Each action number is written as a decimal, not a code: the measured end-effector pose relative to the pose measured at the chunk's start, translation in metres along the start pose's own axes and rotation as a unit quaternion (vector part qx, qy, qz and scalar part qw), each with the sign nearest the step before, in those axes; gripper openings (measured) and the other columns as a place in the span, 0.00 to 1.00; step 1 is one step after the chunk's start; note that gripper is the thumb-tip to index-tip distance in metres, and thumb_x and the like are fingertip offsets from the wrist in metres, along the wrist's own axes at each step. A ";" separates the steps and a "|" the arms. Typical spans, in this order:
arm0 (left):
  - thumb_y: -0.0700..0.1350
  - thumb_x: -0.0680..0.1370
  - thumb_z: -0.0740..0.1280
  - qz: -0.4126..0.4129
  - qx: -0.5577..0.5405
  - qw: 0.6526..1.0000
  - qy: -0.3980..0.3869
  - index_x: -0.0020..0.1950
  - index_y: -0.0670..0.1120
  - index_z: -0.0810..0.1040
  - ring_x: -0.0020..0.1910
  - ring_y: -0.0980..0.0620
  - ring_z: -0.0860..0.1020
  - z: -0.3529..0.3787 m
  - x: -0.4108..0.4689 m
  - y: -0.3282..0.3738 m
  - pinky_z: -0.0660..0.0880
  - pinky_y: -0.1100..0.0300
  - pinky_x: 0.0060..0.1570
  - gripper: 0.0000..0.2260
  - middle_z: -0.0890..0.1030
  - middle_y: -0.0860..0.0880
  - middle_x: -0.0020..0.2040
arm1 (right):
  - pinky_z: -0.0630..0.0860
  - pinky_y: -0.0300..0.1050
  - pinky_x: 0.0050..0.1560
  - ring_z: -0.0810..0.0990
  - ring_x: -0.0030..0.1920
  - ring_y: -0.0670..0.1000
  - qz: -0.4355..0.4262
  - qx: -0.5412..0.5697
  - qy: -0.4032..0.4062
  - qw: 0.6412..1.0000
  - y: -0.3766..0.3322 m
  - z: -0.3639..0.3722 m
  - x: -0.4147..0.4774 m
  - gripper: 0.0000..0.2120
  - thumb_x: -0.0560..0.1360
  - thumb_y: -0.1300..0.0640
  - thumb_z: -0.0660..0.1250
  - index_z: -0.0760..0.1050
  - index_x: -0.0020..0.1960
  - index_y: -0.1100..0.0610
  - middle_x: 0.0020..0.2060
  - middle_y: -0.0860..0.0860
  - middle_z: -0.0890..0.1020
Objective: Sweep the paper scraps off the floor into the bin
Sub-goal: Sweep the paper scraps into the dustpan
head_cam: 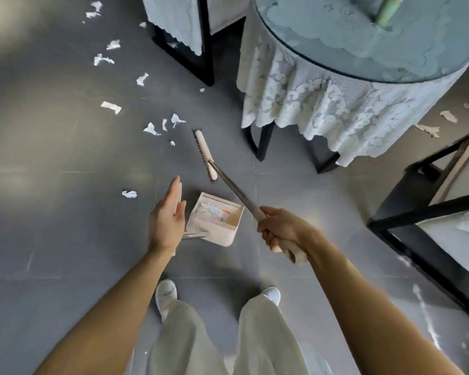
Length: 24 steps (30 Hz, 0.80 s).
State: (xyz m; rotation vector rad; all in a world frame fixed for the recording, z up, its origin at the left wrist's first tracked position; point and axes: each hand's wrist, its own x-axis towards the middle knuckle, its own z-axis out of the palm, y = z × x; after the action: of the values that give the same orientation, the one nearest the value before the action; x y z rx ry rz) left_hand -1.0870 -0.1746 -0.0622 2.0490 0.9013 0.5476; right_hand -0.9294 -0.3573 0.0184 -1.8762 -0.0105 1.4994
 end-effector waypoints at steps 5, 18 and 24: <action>0.37 0.79 0.63 -0.065 0.051 0.993 0.087 0.73 0.47 0.68 0.57 0.61 0.75 -0.100 -0.008 -0.062 0.70 0.68 0.56 0.22 0.75 0.54 0.65 | 0.71 0.43 0.30 0.70 0.28 0.50 -0.038 -0.131 -0.005 0.991 -0.022 0.121 0.033 0.19 0.79 0.65 0.58 0.70 0.69 0.55 0.32 0.54 0.74; 0.36 0.79 0.63 -0.177 0.065 0.974 0.126 0.74 0.48 0.66 0.64 0.48 0.74 -0.290 0.053 -0.190 0.60 0.78 0.54 0.23 0.73 0.48 0.69 | 0.74 0.41 0.30 0.73 0.30 0.49 -0.031 -0.215 0.000 0.976 -0.104 0.329 0.135 0.26 0.76 0.64 0.63 0.66 0.73 0.53 0.41 0.54 0.76; 0.37 0.80 0.61 -0.204 0.076 0.969 0.113 0.75 0.52 0.63 0.65 0.51 0.73 -0.323 0.111 -0.217 0.61 0.74 0.58 0.25 0.72 0.53 0.70 | 0.74 0.44 0.35 0.74 0.32 0.52 -0.010 -0.233 -0.014 0.972 -0.155 0.355 0.188 0.23 0.76 0.65 0.61 0.68 0.70 0.55 0.39 0.57 0.76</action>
State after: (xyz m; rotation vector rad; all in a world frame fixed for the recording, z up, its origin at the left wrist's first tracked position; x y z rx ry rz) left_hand -1.3101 0.1624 -0.0462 1.8806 1.4980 0.5002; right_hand -1.1065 0.0226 -0.0794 -2.2064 -0.4264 1.6086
